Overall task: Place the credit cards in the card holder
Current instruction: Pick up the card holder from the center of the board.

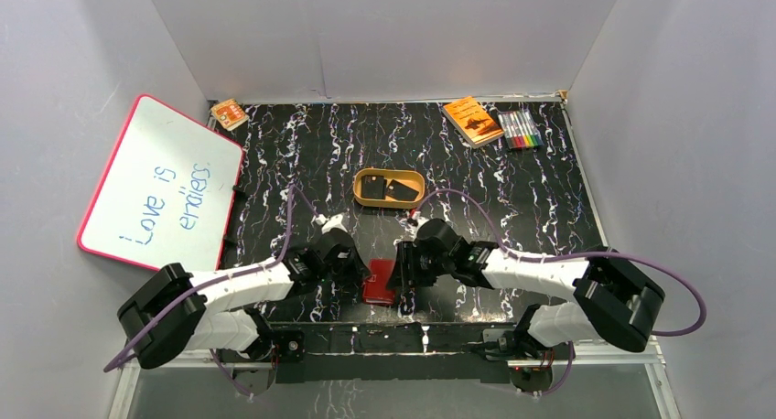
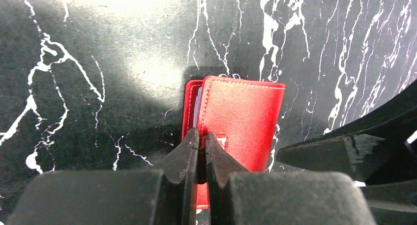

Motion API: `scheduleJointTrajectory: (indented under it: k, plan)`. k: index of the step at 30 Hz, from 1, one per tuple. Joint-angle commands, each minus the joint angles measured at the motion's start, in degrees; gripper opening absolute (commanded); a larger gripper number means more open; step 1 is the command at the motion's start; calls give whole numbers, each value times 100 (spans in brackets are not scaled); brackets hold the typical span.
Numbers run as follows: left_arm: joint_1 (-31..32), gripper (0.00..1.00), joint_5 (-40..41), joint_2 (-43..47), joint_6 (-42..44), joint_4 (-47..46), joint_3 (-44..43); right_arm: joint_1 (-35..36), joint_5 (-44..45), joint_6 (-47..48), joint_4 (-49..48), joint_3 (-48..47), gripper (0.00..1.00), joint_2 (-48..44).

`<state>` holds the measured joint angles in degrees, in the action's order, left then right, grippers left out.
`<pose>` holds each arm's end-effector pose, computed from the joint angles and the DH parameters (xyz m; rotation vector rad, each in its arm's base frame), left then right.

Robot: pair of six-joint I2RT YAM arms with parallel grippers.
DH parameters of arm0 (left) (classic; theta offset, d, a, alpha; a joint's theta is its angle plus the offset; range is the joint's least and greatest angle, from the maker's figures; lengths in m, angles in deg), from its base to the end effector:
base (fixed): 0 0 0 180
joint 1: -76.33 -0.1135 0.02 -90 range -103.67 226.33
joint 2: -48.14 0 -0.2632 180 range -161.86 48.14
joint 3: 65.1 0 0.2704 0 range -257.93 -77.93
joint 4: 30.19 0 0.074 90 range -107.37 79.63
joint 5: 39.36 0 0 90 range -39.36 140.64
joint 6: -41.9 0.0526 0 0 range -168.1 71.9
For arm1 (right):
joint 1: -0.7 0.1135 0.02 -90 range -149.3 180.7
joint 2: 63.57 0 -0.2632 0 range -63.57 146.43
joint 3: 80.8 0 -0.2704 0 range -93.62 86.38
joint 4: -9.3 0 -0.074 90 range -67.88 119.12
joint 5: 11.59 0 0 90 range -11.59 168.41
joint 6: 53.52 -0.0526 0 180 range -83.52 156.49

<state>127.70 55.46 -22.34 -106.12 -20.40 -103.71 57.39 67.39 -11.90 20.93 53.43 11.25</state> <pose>0.1634 -0.1973 0.1348 -0.1890 2.4525 -0.8409 0.1469 0.2418 0.1543 -0.2976 2.5366 1.0795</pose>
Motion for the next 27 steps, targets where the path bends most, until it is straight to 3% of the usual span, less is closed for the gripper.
scheduleJointTrajectory:
  k: [1, 11, 27]
  plan:
    - [-15, 0, 638, -29, 31, 990, 398, -24, -84, -538, -735, 279, 56, -78]
    - [-18, 0, 777, 234, -300, 991, 676, -57, -239, -1461, -2113, 894, 62, 148]
    - [-6, 0, 757, 363, -560, 911, 695, 19, -365, -2468, -3444, 1505, 59, 799]
